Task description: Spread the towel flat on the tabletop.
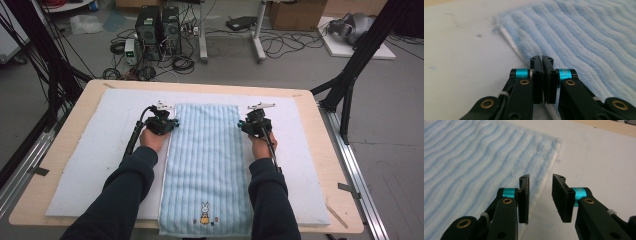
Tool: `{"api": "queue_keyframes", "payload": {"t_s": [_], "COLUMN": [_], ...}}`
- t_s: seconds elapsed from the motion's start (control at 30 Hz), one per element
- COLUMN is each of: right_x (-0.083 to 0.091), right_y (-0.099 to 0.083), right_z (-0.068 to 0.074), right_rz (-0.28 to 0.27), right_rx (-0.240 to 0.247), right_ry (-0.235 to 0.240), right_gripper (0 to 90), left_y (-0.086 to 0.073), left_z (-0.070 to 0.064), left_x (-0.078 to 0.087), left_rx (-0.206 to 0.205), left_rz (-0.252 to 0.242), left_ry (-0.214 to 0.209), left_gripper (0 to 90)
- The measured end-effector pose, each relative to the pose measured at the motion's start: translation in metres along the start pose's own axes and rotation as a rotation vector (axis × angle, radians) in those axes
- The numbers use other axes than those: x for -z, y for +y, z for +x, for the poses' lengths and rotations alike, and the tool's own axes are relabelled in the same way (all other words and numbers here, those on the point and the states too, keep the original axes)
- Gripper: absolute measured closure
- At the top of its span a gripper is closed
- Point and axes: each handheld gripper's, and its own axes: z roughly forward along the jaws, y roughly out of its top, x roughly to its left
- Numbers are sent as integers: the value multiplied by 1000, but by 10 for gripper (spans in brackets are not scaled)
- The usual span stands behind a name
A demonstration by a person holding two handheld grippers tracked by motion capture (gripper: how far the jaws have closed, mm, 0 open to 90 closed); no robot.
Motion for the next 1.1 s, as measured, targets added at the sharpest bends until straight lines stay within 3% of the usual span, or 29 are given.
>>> {"api": "queue_keyframes", "payload": {"t_s": [0.07, 0.13, 0.17, 0.2, 0.3, 0.33, 0.37, 0.4, 0.43, 0.53, 0.57, 0.63, 0.67, 0.7, 0.73, 0.83, 0.9, 0.93, 0.97, 1.0, 1.03, 1.07, 1.1], "right_x": [2, 3, 3, 2, -4, -4, -8, -8, -11, -13, -14, -16, -16, -17, -16, -10, 7, 7, 15, 15, 22, 22, 23], "right_y": [-5, -10, -12, -14, -17, -17, -17, -17, -16, -14, -12, -10, -10, -11, -12, -12, -14, -14, -17, -17, -22, -22, -24], "right_z": [0, 0, 0, 1, 6, 6, 11, 11, 16, 17, 17, 14, 14, 12, 10, 8, 4, 4, 3, 3, 5, 5, 6], "right_rz": [2, 5, 9, 16, 32, 32, 46, 46, 51, 59, 63, 55, 55, 49, 42, 33, 0, 0, -10, -10, -6, -6, -4], "right_rx": [-7, -12, -9, -11, -22, -22, 13, 13, 31, 48, 58, 61, 61, 26, -4, -10, 1, 1, 4, 4, 22, 22, 25], "right_ry": [4, 15, 21, 30, 75, 75, 89, 89, 94, 86, 67, -45, -45, -41, -44, -20, 20, 20, 43, 43, 42, 42, 45], "right_gripper": [671, 668, 665, 665, 673, 673, 732, 732, 856, 871, 874, 868, 868, 842, 761, 706, 698, 698, 697, 697, 705, 705, 710], "left_y": [2, 1, 1, 1, -1, -1, -3, -5, -7, -9, -9, -9, -9, -9, -9, -9, -8, -8, -9, -10, -13, -13, -13], "left_z": [8, 12, 12, 13, 17, 18, 19, 20, 20, 19, 18, 16, 16, 14, 13, 11, 7, 4, 0, -4, -7, -9, -9], "left_x": [-2, -4, -3, -3, 3, 5, 7, 9, 9, 11, 11, 11, 12, 12, 13, 17, 21, 21, 22, 20, 17, 17, 16], "left_rx": [27, 61, 69, 84, 109, 114, 126, 129, 133, 135, 139, 136, 132, 127, 126, 125, 96, 81, 58, 38, 9, -9, -10], "left_rz": [-3, -14, -17, -16, -1, -2, -6, -5, -8, -15, -14, -14, -10, -13, -14, -6, 4, 1, -2, 7, 21, 10, 5], "left_ry": [22, 16, 22, 18, 12, 4, -6, -10, -18, -31, -36, -50, -56, -69, -74, -107, -141, -146, -144, -144, -128, -102, -86], "left_gripper": [870, 856, 797, 663, 537, 537, 541, 541, 550, 559, 559, 559, 559, 559, 559, 563, 625, 625, 681, 681, 810, 810, 878]}}
